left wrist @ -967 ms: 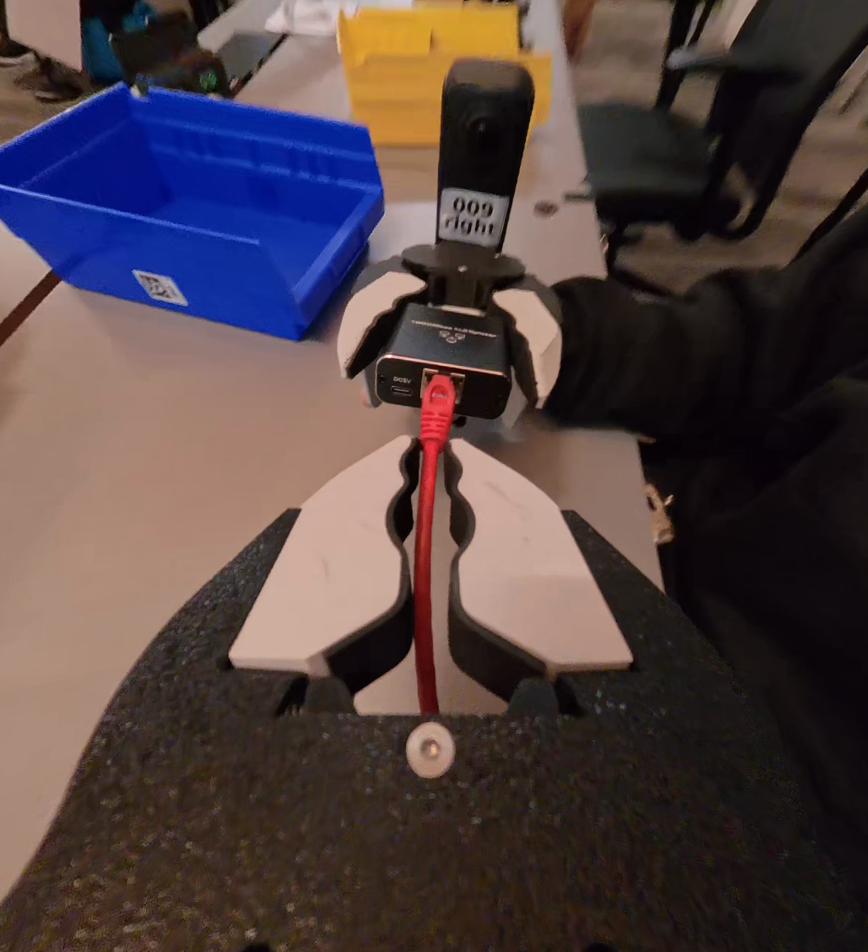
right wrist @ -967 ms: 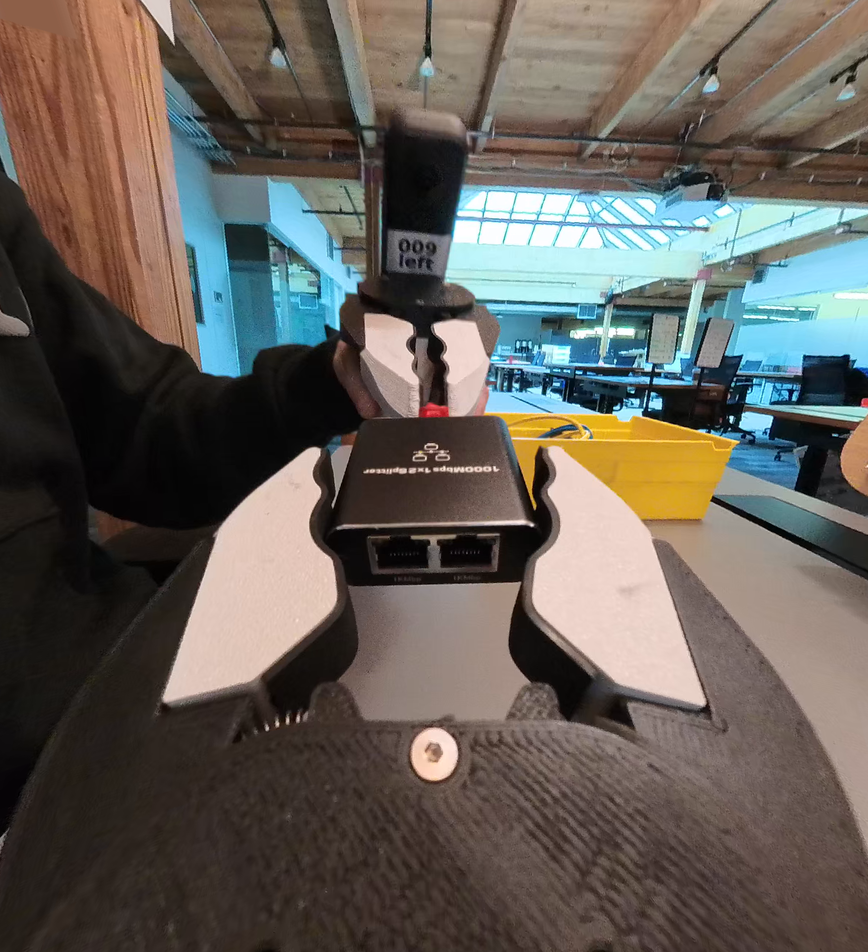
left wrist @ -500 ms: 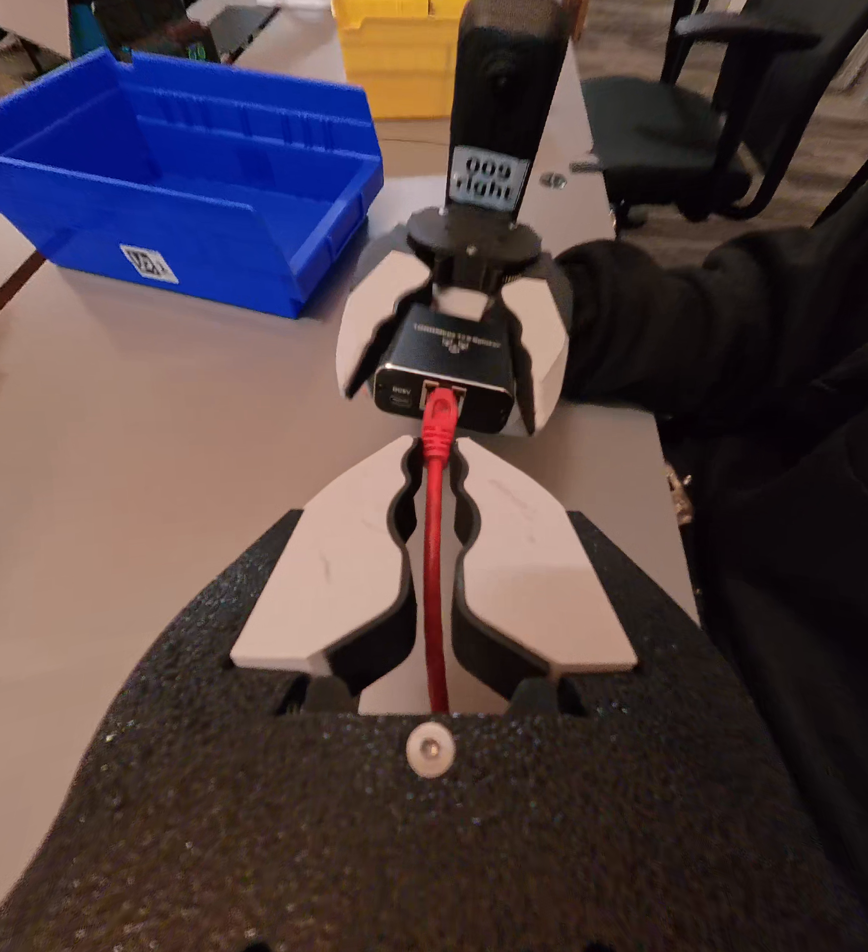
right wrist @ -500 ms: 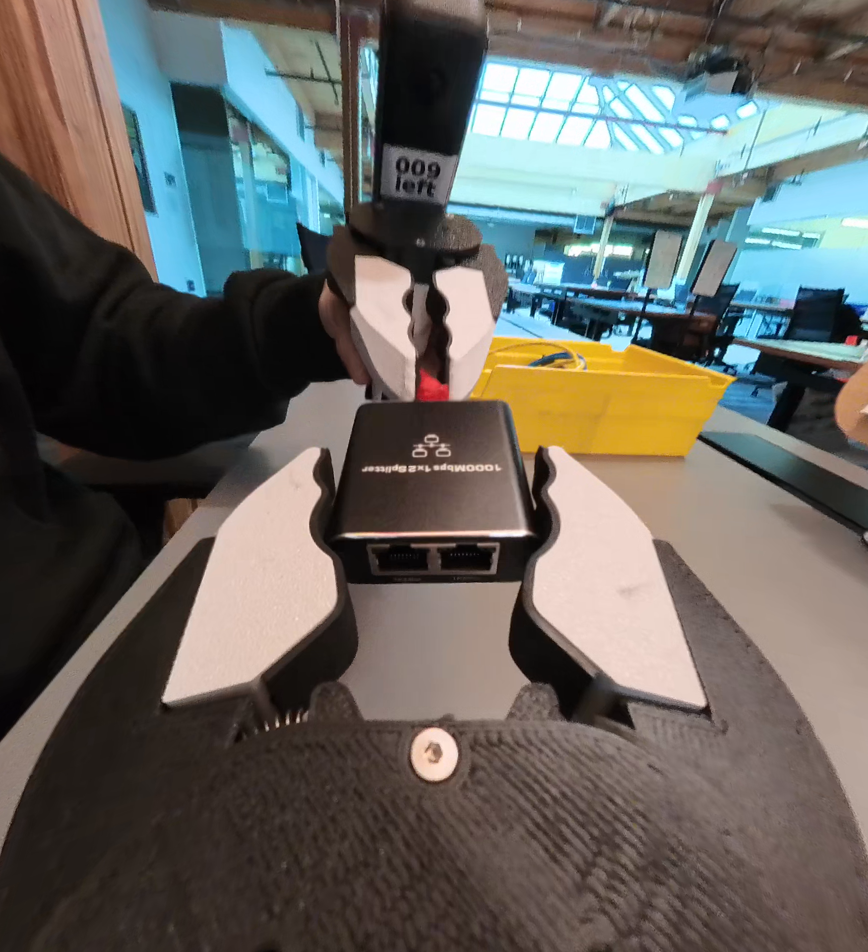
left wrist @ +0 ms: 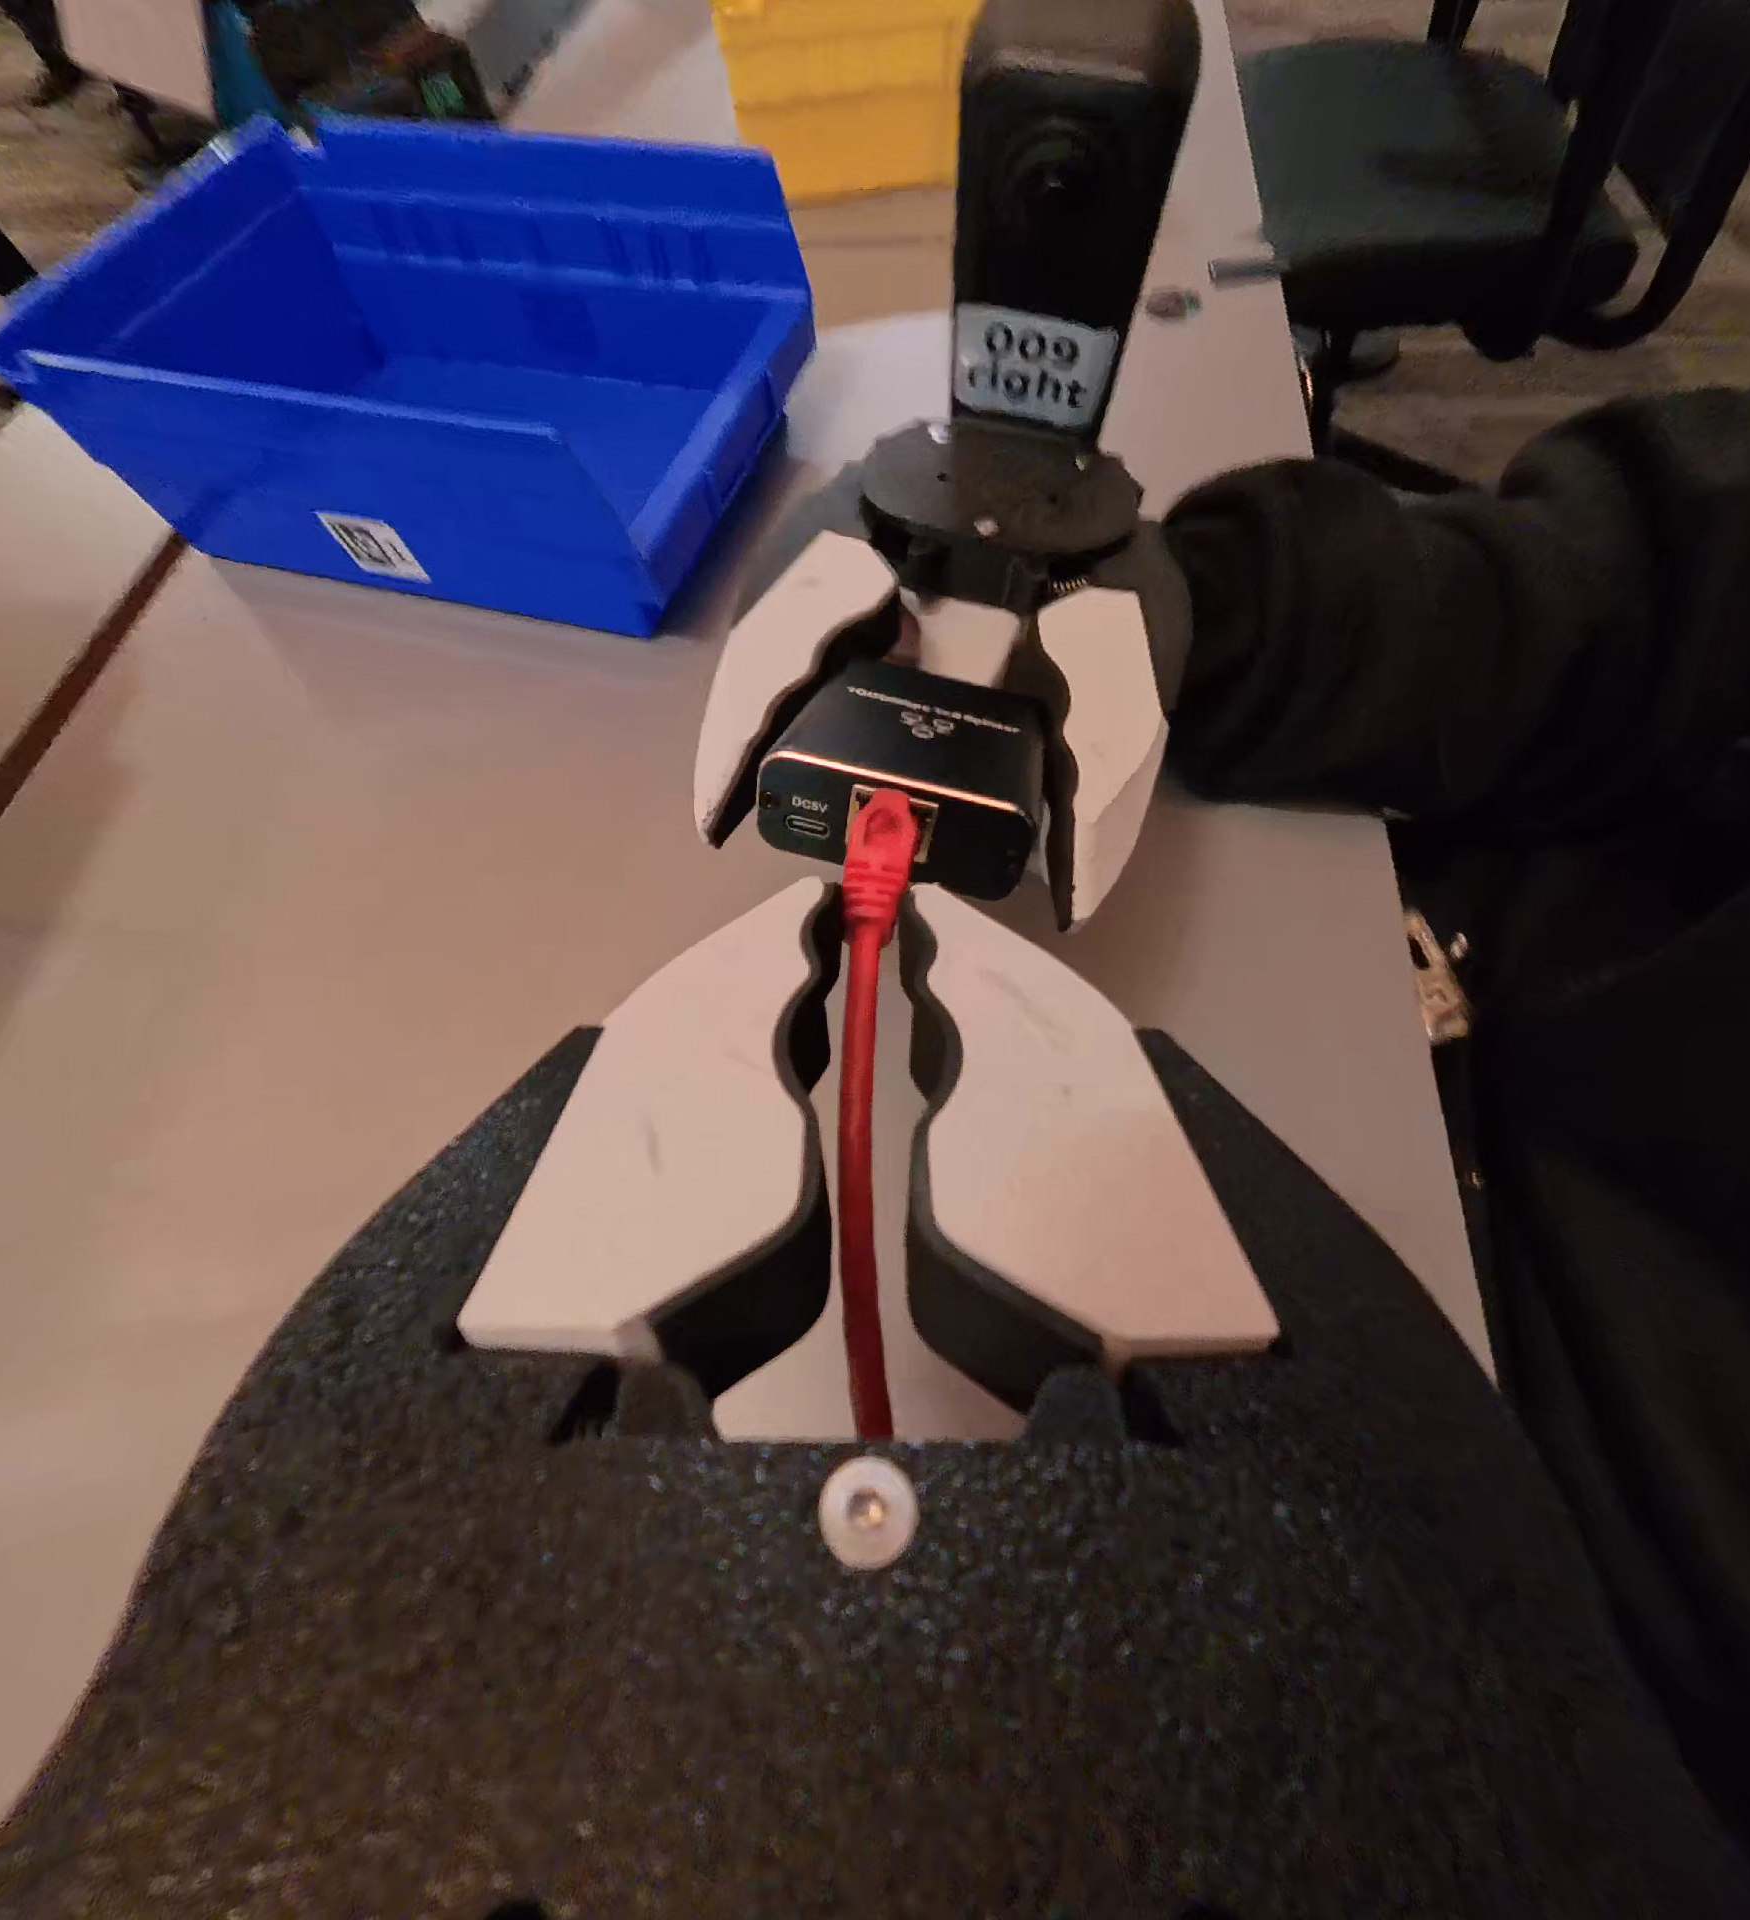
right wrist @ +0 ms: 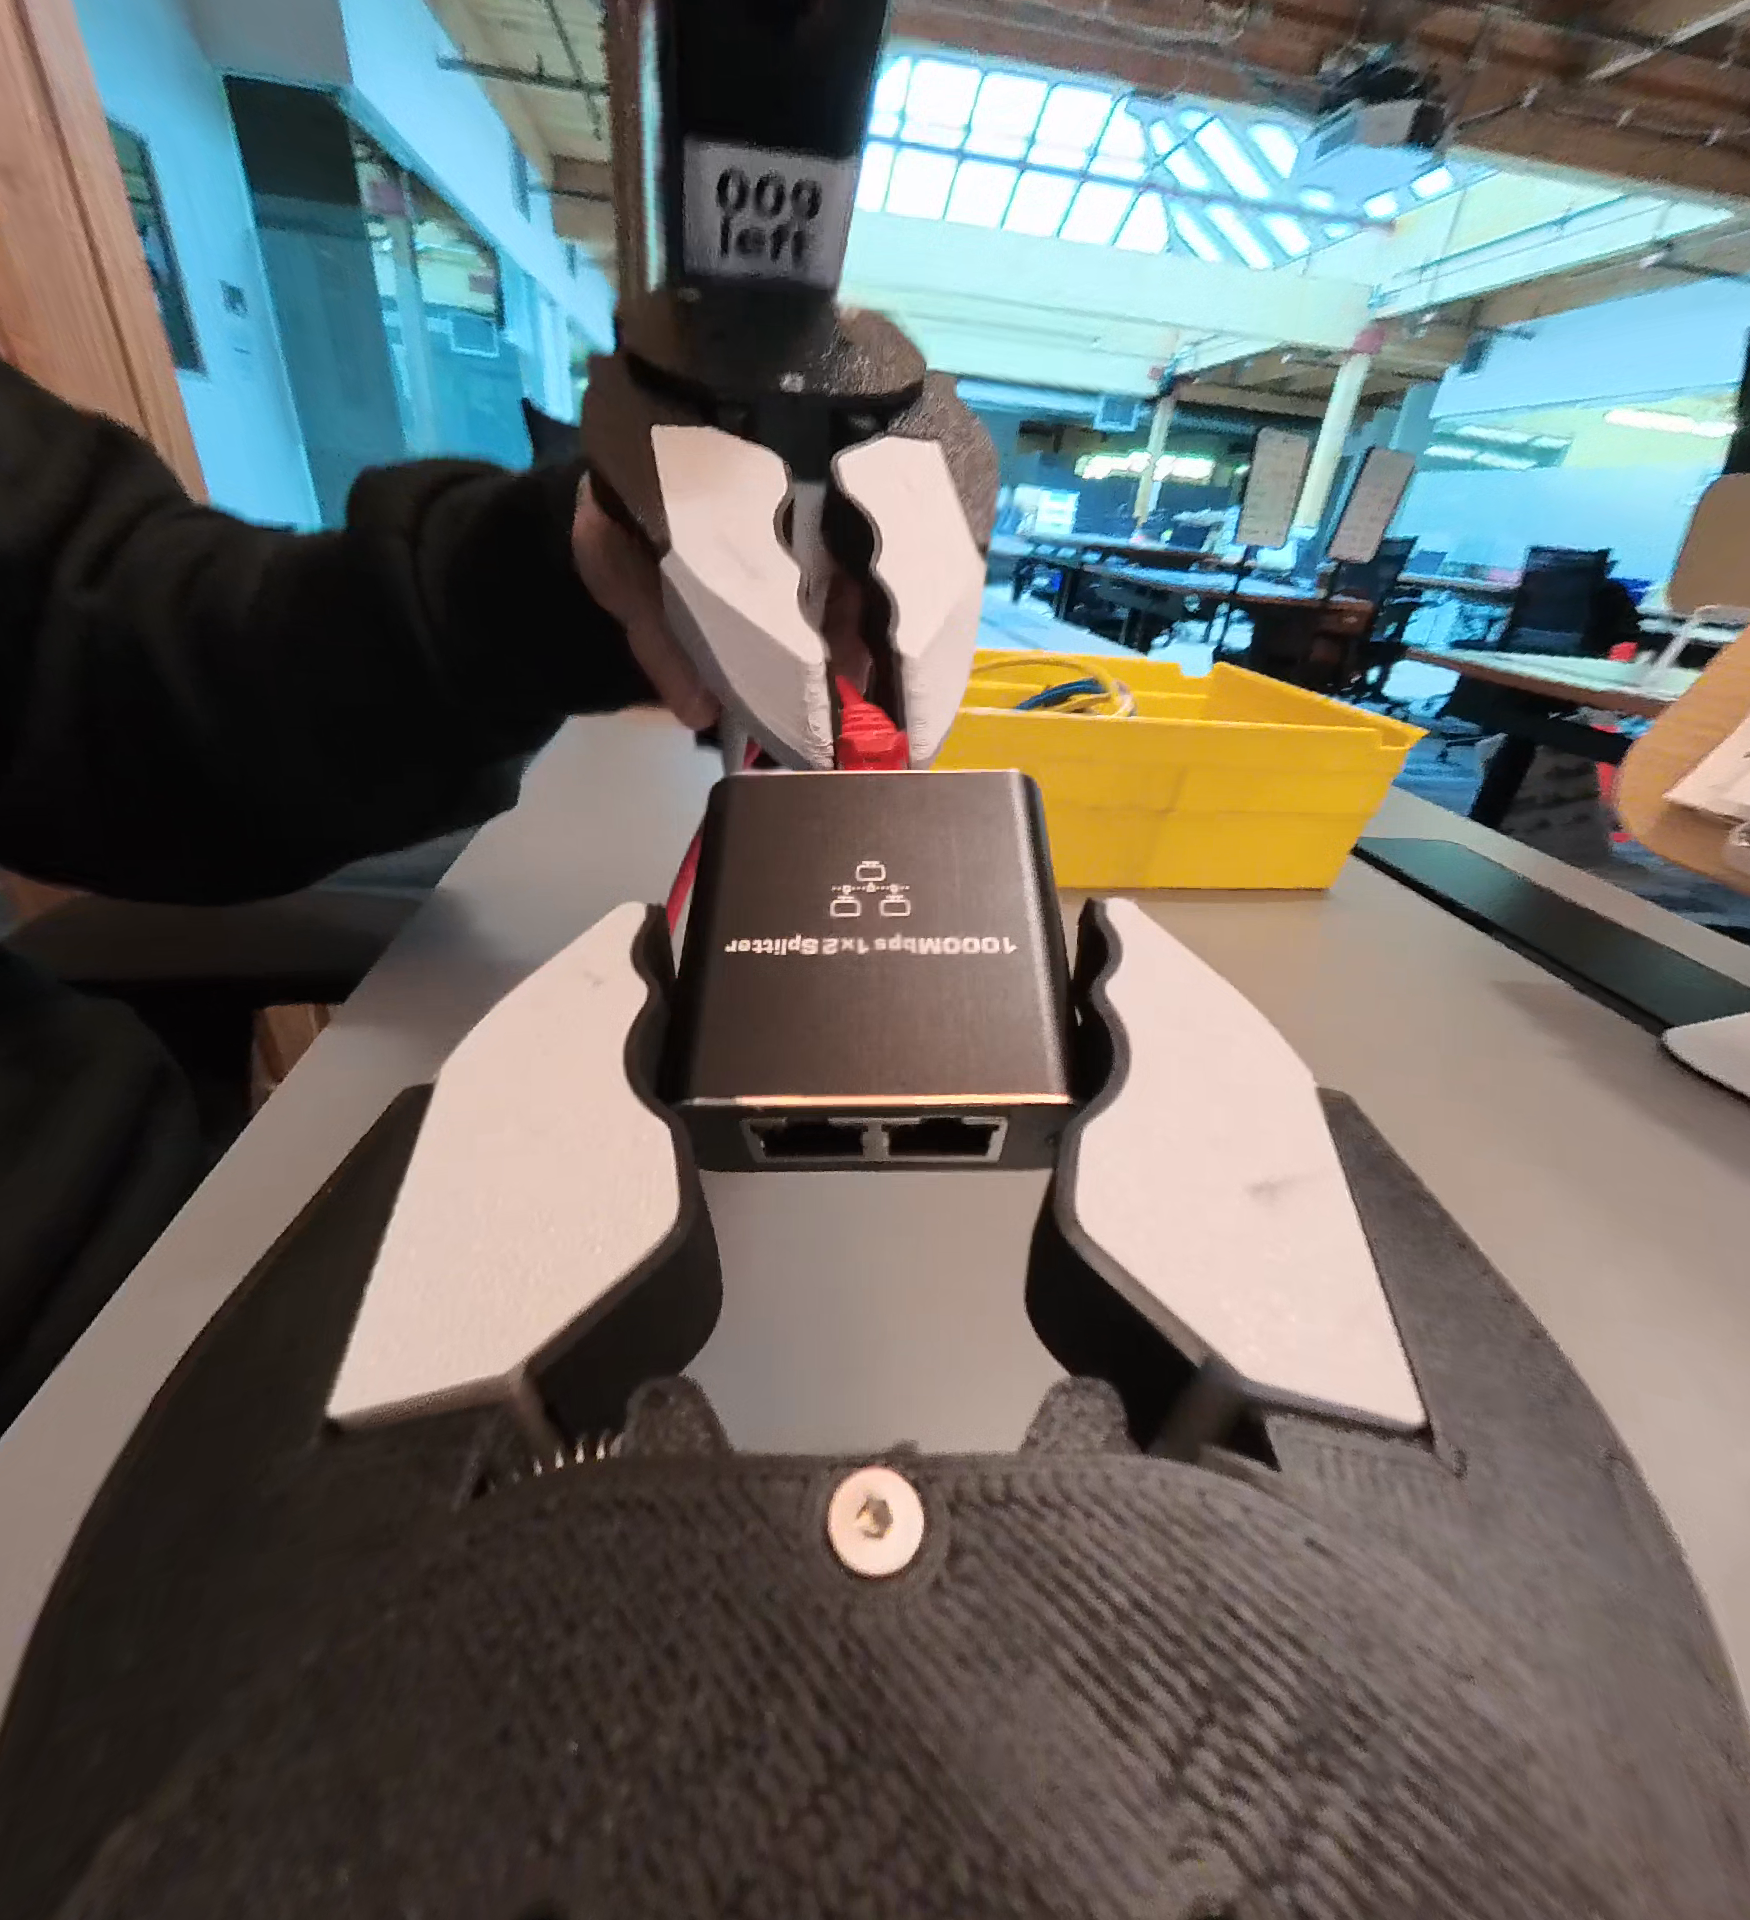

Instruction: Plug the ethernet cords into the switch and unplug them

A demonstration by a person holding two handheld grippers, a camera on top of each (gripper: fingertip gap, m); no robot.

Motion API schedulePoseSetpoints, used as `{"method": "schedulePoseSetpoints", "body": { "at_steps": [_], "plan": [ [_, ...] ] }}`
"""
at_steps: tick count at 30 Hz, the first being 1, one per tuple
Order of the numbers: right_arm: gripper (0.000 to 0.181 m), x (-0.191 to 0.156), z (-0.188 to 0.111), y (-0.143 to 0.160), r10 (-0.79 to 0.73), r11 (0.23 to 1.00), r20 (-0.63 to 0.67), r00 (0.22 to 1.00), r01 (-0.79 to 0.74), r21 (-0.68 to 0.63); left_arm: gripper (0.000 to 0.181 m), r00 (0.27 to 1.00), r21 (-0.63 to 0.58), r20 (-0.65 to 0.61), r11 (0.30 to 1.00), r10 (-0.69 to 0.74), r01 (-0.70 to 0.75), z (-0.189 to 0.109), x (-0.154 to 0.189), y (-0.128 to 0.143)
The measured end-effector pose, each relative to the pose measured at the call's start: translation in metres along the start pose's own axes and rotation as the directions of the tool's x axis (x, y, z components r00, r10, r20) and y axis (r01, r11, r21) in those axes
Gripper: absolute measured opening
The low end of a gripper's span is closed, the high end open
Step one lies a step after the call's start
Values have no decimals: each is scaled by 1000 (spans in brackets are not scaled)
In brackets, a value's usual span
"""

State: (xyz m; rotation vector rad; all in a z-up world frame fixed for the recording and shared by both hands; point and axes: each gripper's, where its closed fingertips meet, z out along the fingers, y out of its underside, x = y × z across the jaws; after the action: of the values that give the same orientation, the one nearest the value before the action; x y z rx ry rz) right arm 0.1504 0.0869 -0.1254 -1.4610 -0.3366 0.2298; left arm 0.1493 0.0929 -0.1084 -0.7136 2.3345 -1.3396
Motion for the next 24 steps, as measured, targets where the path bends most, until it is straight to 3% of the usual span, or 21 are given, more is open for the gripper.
{"method": "schedulePoseSetpoints", "body": {
  "at_steps": [1,3,5,6,8,10,12,15,16,20,24],
  "plan": [
    [75,4,-1,-5,9,1000,-21,1000,-9,29,10,1000,34,25,999,-12,11,0,-4,-5],
    [75,15,-4,-10,8,998,-101,995,-2,61,18,986,94,163,995,-46,31,-6,-22,-14],
    [75,31,-10,-6,-55,998,-227,972,60,13,38,926,185,364,982,-101,34,-23,-42,-25],
    [75,39,-14,-6,-82,996,-286,955,84,-3,38,889,231,435,972,-147,48,-32,-47,-27],
    [75,50,-19,-9,-104,994,-376,921,110,-6,37,843,295,457,942,-284,158,-33,-45,-19],
    [75,58,-22,-10,-158,987,-458,875,159,-37,39,836,305,329,887,-439,346,-15,-32,-4],
    [75,55,-18,-13,-223,973,-479,849,220,-62,43,793,337,104,771,-600,540,5,-21,0],
    [75,47,-8,-14,-300,953,-475,827,285,-105,40,643,335,-247,559,-725,759,21,-11,-8],
    [75,45,-5,-14,-332,942,-487,808,311,-127,36,606,313,-308,523,-733,793,25,-10,-10],
    [74,41,0,-13,-369,929,-489,790,338,-153,26,589,276,-367,521,-720,808,31,-11,-9],
    [75,29,1,-8,-432,901,-383,817,403,-158,24,587,129,-405,591,-701,796,28,-5,-1]
  ]
}}
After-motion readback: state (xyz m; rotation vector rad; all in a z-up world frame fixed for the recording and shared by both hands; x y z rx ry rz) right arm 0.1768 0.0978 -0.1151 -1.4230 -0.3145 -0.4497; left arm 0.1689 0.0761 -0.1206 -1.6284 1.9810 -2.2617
